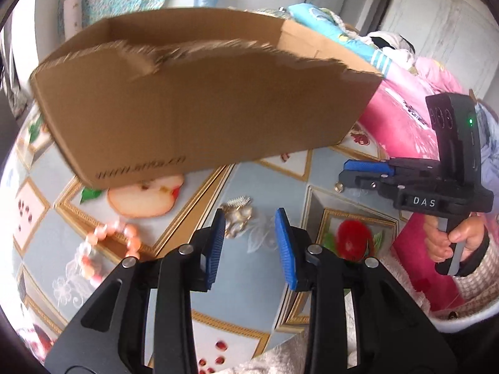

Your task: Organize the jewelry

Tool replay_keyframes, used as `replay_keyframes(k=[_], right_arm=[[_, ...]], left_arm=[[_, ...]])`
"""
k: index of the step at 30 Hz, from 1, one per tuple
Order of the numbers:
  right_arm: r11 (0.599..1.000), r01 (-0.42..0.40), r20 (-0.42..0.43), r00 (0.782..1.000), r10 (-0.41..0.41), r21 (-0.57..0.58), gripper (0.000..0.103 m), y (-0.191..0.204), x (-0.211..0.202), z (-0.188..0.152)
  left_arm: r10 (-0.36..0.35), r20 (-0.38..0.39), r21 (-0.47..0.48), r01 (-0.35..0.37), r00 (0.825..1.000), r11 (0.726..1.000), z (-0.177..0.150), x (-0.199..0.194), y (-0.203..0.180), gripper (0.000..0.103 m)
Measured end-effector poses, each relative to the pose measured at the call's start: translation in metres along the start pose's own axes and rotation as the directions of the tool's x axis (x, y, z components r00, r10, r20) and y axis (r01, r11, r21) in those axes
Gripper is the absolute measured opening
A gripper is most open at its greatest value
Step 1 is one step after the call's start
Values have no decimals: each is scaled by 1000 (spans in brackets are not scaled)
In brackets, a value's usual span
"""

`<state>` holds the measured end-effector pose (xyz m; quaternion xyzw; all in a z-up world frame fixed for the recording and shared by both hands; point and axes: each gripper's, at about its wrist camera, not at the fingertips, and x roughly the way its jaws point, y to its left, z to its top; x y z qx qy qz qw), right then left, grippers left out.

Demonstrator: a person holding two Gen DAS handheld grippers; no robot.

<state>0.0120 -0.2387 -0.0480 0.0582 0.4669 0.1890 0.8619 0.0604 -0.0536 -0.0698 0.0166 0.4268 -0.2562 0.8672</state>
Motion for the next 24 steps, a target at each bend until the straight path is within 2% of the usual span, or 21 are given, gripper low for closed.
replay_keyframes(k=[1, 4, 9, 15, 16, 24], right_arm=[[1000, 0, 0, 1000, 0, -1, 25, 0, 0, 0], [1000, 0, 0, 1000, 0, -4, 25, 0, 0, 0], [1000, -6, 5, 1000, 6, -6, 25, -1, -1, 0], [1000, -13, 6, 1000, 13, -6, 25, -3, -1, -1], [1000, -14, 7, 1000, 14, -8, 25, -3, -1, -1], [1000, -18, 17, 1000, 18, -10, 25, -4, -2, -2]], left_arm=[[20, -4, 29, -20, 1000, 999, 2, 5, -5, 31], [88, -22, 108, -85, 996, 990, 4, 15, -16, 20], [130, -41, 155, -122, 991, 980, 3, 19, -18, 15], [147, -51, 208, -133, 988, 969, 5, 25, -20, 15], [142, -56, 218, -127, 988, 968, 6, 26, -21, 11], [128, -40, 221, -116, 991, 968, 6, 29, -34, 10]])
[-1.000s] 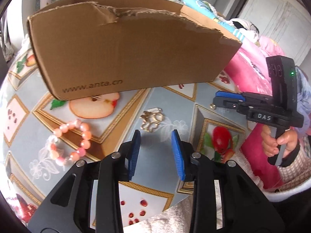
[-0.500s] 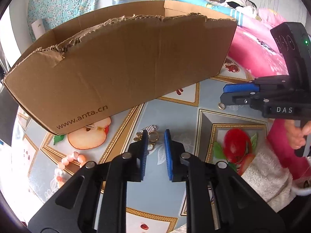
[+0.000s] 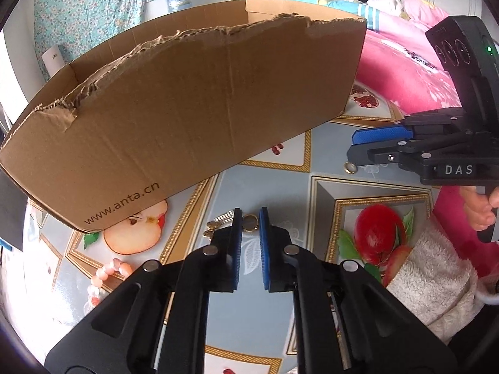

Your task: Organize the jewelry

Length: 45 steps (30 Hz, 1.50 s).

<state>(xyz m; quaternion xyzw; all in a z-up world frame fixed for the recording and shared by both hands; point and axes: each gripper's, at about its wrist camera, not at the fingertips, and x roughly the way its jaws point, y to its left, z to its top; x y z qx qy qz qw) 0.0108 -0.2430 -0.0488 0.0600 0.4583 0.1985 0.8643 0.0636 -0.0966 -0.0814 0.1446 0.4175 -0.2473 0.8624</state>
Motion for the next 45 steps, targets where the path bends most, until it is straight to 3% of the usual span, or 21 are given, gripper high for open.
replay_keyframes(k=[10, 16, 28, 30, 41, 45], right_arm=[[999, -23, -4, 1000, 23, 26, 25, -6, -10, -1], [999, -33, 5, 999, 33, -23, 25, 9, -12, -2], [971, 145, 26, 989, -143, -189, 21, 40, 3, -10], [976, 127, 19, 992, -126, -178, 10, 37, 3, -8], [990, 87, 37, 996, -84, -106, 10, 28, -6, -9], [993, 57, 101, 994, -46, -106, 10, 38, -29, -5]], left_arm=[[-44, 32, -67, 46, 999, 997, -8, -2, -2, 10], [-54, 50, -99, 58, 997, 993, -12, -4, 0, 10], [-63, 93, -140, 76, 994, 987, -17, -16, 6, 10], [-66, 101, -141, 80, 993, 987, -18, -18, 7, 10], [-49, 137, -143, 68, 989, 987, -21, -36, 7, 10], [-120, 200, -192, 158, 973, 969, -21, -56, 18, 10]])
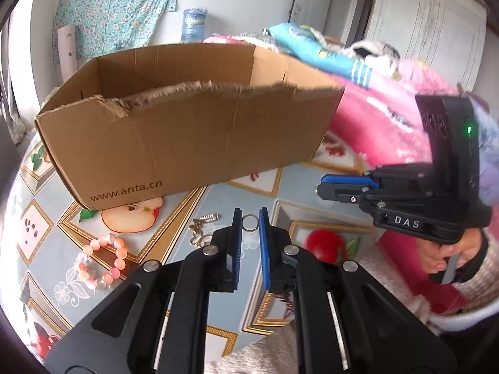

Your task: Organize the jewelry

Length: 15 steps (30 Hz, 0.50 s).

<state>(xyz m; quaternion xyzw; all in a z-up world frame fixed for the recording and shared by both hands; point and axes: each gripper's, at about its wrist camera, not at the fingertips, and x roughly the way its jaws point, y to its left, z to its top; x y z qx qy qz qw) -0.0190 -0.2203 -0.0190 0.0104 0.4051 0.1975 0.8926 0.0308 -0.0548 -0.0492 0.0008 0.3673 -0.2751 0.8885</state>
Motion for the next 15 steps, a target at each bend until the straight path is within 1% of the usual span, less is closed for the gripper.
replay_keyframes(k=[3, 5, 7, 9, 10, 12, 15], right_arm=[[1000, -8, 64, 998, 9, -13, 10, 9, -19, 10], [999, -27, 110, 994, 29, -21, 10, 17, -32, 23], [998, -54, 156, 986, 58, -32, 10, 24, -42, 40], [996, -82, 188, 978, 88, -40, 10, 26, -47, 59], [995, -95, 200, 974, 102, -42, 10, 26, -48, 70], [993, -115, 197, 973, 119, -32, 10, 22, -40, 94], [987, -161, 141, 977, 158, 10, 10, 10, -17, 122]], left_arm=[[-33, 61, -60, 37, 998, 998, 13, -21, 10, 10], [-39, 106, -74, 47, 994, 996, 26, -35, 14, 10], [-34, 151, -64, 44, 988, 997, 43, -47, 17, 10], [-16, 182, -38, 23, 983, 999, 63, -53, 19, 10], [-6, 190, -26, 12, 982, 1000, 72, -54, 20, 10], [20, 189, -15, -17, 982, 1000, 91, -49, 23, 10], [66, 135, -30, -63, 989, 998, 119, -26, 36, 10]])
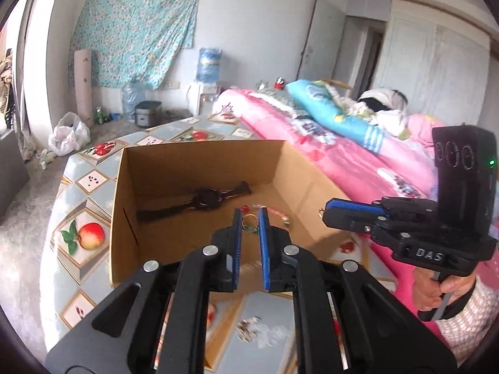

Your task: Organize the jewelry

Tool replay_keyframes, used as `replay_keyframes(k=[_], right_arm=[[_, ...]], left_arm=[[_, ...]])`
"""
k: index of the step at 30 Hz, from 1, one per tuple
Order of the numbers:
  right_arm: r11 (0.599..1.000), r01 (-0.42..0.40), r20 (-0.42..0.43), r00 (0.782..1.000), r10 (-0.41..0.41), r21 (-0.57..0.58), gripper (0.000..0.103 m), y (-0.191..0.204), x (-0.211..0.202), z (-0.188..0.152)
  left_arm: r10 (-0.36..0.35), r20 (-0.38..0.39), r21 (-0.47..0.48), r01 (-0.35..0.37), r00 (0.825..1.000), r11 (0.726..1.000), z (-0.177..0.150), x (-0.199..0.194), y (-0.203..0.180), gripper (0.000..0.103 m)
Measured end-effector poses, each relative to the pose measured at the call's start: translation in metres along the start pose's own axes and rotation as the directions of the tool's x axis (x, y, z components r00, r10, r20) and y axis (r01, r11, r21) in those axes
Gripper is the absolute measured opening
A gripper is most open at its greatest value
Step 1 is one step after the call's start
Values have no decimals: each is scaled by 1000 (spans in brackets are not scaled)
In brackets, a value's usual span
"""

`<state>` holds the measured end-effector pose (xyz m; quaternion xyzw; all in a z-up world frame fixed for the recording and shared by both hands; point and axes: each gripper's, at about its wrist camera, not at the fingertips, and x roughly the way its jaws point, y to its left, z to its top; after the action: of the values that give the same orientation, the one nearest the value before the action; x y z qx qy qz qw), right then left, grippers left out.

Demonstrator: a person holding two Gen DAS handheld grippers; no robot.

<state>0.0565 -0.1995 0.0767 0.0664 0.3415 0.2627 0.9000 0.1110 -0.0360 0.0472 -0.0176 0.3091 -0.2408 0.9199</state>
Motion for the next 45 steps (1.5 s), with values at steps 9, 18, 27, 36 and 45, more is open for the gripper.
replay_keyframes(k=[9, 18, 27, 36, 45], right_arm=[[994, -11, -203, 979, 33, 110, 10, -32, 74, 27], [986, -47, -191, 978, 78, 161, 19, -45, 78, 26], [983, -61, -111, 991, 81, 172, 25, -44, 44, 23], [994, -108, 30, 994, 107, 23, 26, -16, -24, -7], [997, -43, -121, 991, 49, 58, 26, -5, -8, -79]], left_arm=[[54, -234, -59, -69, 971, 996, 27, 95, 42, 10], [67, -225, -111, -94, 972, 989, 19, 103, 58, 24], [79, -134, -106, -94, 988, 990, 18, 71, 49, 27], [6, 80, -60, -2, 997, 998, -13, -18, 23, 37], [-23, -34, -64, 21, 999, 998, -94, -32, -1, 41]])
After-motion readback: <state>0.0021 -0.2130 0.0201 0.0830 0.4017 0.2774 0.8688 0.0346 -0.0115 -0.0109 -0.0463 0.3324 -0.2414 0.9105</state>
